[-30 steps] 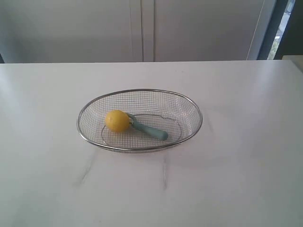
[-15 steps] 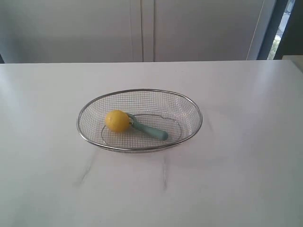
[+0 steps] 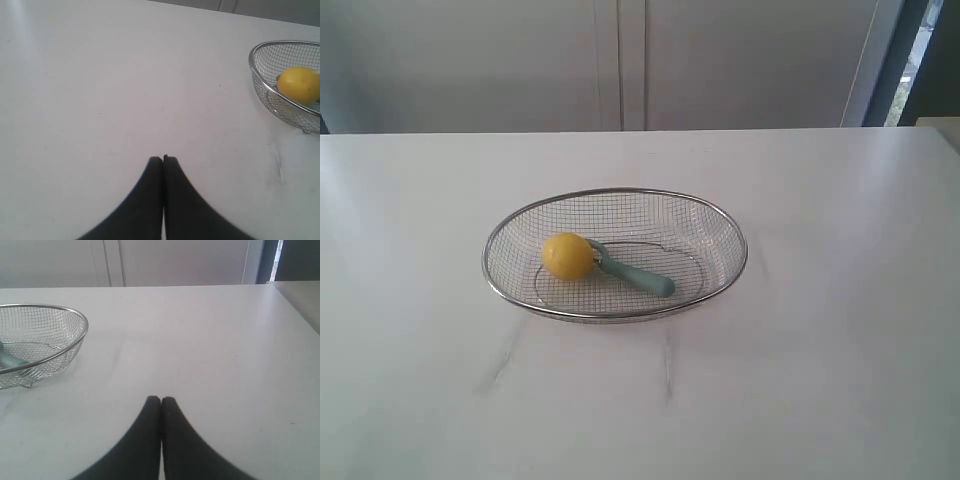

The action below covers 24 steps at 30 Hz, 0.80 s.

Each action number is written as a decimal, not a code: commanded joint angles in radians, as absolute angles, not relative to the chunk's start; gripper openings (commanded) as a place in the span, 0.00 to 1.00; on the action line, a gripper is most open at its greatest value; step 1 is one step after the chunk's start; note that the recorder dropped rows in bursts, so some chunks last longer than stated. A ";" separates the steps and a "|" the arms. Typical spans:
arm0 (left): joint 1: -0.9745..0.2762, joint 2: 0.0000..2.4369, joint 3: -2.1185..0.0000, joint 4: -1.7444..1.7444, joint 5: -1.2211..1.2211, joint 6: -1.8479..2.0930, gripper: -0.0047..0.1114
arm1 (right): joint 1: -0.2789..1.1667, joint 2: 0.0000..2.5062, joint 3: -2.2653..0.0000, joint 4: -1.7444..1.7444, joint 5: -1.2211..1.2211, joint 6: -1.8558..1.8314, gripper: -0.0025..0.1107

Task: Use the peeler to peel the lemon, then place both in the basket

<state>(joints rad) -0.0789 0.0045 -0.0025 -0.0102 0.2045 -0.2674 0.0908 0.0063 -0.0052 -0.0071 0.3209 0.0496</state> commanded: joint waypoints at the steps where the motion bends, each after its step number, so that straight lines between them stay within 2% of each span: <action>1: -0.082 0.000 0.000 -0.017 0.202 -0.262 0.04 | 0.093 0.000 0.000 -0.016 0.311 0.038 0.02; 24: -0.082 0.000 0.000 -0.017 0.202 -0.262 0.04 | 0.047 0.000 0.000 -0.013 0.313 0.038 0.02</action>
